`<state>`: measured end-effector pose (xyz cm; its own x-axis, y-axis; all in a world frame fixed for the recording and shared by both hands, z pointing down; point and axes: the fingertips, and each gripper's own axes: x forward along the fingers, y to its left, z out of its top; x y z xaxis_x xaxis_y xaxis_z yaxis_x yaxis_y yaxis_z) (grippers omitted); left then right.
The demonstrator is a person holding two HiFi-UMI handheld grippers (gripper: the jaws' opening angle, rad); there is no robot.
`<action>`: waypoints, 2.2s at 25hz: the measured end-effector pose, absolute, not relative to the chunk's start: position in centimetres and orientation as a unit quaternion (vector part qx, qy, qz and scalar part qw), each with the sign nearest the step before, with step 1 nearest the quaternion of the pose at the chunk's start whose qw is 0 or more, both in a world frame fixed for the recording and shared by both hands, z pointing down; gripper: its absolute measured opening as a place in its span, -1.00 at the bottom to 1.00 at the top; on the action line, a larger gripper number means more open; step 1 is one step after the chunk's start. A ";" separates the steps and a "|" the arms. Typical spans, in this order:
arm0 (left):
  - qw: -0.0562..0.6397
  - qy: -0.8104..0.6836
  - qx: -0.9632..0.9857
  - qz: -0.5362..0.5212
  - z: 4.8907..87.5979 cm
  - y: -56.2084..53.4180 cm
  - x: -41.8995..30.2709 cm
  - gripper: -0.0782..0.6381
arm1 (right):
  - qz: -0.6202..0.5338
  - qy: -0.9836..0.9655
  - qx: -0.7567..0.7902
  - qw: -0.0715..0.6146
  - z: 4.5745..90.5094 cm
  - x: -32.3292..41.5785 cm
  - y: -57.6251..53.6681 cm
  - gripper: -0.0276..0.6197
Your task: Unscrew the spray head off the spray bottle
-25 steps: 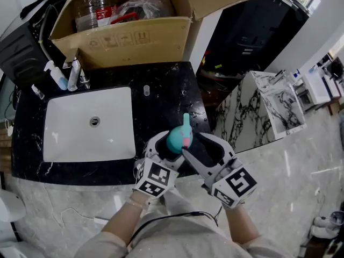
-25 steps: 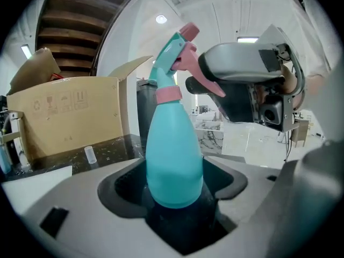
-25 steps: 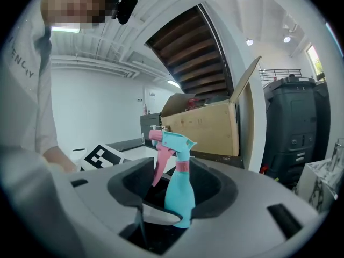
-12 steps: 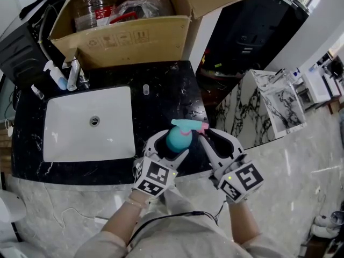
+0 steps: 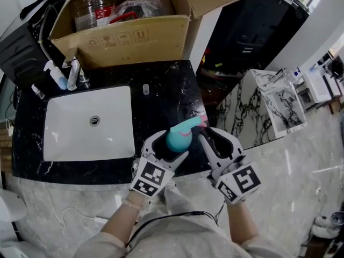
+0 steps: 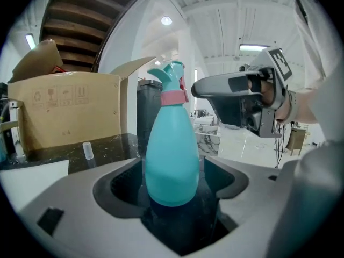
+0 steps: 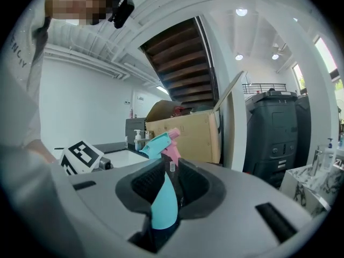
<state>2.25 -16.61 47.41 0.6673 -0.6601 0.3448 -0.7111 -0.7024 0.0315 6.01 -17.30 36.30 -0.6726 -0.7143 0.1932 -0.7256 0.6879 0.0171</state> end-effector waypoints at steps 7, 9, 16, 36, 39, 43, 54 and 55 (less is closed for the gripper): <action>0.049 -0.360 0.921 0.140 45.4 -17.7 2.3 0.35 | 0.069 -0.927 0.353 0.109 37.8 2.9 -16.5 -0.39; 0.035 -0.343 0.927 0.148 45.4 -17.7 3.2 0.35 | 0.073 -0.920 0.368 0.109 38.1 2.3 -17.0 -0.28; 0.002 -0.336 0.925 0.175 46.2 -18.3 4.7 0.35 | 0.038 -0.903 0.407 0.132 38.5 1.2 -18.6 -0.28; -0.009 -0.196 0.969 0.152 43.8 -16.2 4.0 0.23 | 0.024 -0.978 0.194 0.078 36.4 -0.5 -16.5 -0.50; -0.019 -0.132 0.979 0.152 43.1 -14.7 4.0 0.23 | 0.027 -0.994 0.089 0.065 35.9 -0.6 -15.1 -0.50; -0.032 -0.115 0.977 0.176 43.6 -14.1 4.1 0.23 | 0.044 -0.996 -0.009 0.075 36.0 -0.8 -14.2 -0.49; 0.028 -0.354 0.900 0.251 46.5 -18.4 1.6 0.22 | -0.037 -0.941 0.329 0.070 38.2 -0.6 -16.7 -0.40; 0.021 -0.363 0.894 0.261 46.5 -18.5 1.7 0.22 | -0.029 -0.936 0.344 0.070 38.4 -0.6 -17.0 -0.40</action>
<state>1.70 -18.45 46.47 0.5996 -0.6389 0.4820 -0.6606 -0.7351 -0.1525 -0.57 -16.96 38.41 -0.7528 -0.6487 0.1112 -0.6406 0.7610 0.1024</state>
